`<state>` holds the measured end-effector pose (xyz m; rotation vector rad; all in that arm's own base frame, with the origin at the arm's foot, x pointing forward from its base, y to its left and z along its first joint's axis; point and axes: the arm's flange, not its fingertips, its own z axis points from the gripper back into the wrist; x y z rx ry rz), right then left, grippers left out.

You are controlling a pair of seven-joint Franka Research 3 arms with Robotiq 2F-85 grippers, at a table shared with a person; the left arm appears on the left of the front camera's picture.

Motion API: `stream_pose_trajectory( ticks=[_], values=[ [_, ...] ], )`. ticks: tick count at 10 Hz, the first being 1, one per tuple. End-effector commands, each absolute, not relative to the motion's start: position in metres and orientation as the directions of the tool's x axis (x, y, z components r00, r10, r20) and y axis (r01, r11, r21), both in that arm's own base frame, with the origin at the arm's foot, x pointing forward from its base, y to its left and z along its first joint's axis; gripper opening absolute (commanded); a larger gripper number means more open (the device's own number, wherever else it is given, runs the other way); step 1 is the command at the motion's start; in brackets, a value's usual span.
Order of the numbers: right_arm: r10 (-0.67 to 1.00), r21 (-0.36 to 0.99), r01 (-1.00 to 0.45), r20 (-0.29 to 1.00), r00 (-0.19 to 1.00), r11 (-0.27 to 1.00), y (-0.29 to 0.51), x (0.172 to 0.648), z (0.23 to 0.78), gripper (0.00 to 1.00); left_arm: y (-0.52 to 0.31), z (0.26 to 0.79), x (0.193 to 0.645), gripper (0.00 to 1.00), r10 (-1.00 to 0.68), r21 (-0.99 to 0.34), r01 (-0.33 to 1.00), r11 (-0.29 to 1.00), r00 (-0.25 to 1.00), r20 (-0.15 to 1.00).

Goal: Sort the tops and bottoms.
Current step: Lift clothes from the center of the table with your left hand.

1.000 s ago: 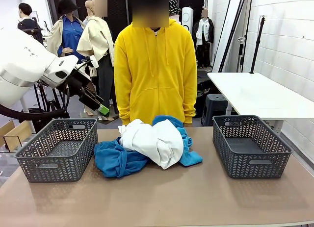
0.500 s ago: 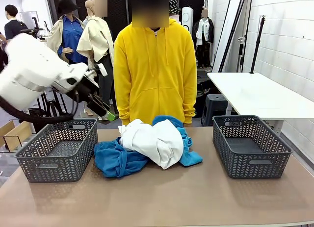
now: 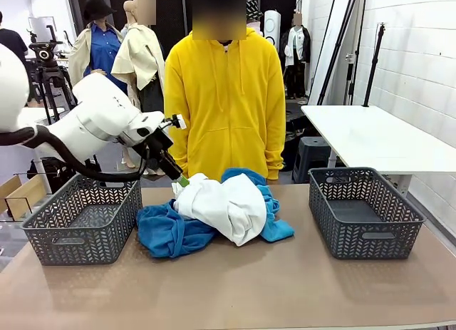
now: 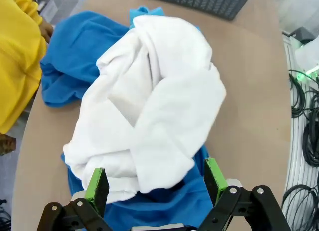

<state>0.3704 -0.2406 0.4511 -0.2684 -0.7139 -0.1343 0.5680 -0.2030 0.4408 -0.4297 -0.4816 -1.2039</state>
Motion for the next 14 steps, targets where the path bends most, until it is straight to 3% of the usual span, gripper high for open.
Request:
stream_pose_trajectory(
  ticks=[1, 13, 14],
  values=[
    [-0.031, -0.195, 0.211, 0.660, 0.751, 0.958, -0.242, 0.370, 0.450, 1.00, -0.210, 0.436, 0.581, 1.00, -0.807, -0.046, 0.947, 0.318, 0.296, 0.511],
    [-0.031, -0.195, 0.211, 0.660, 0.751, 0.958, -0.242, 0.370, 0.450, 1.00, -0.245, 0.415, 0.575, 1.00, -0.853, -0.063, 0.977, 0.202, 0.207, 0.479],
    [-0.031, -0.195, 0.211, 0.660, 0.751, 0.958, -0.242, 0.370, 0.450, 1.00, -0.245, 0.417, 0.573, 0.94, -0.851, -0.061, 0.979, 0.195, 0.200, 0.486]
  ],
)
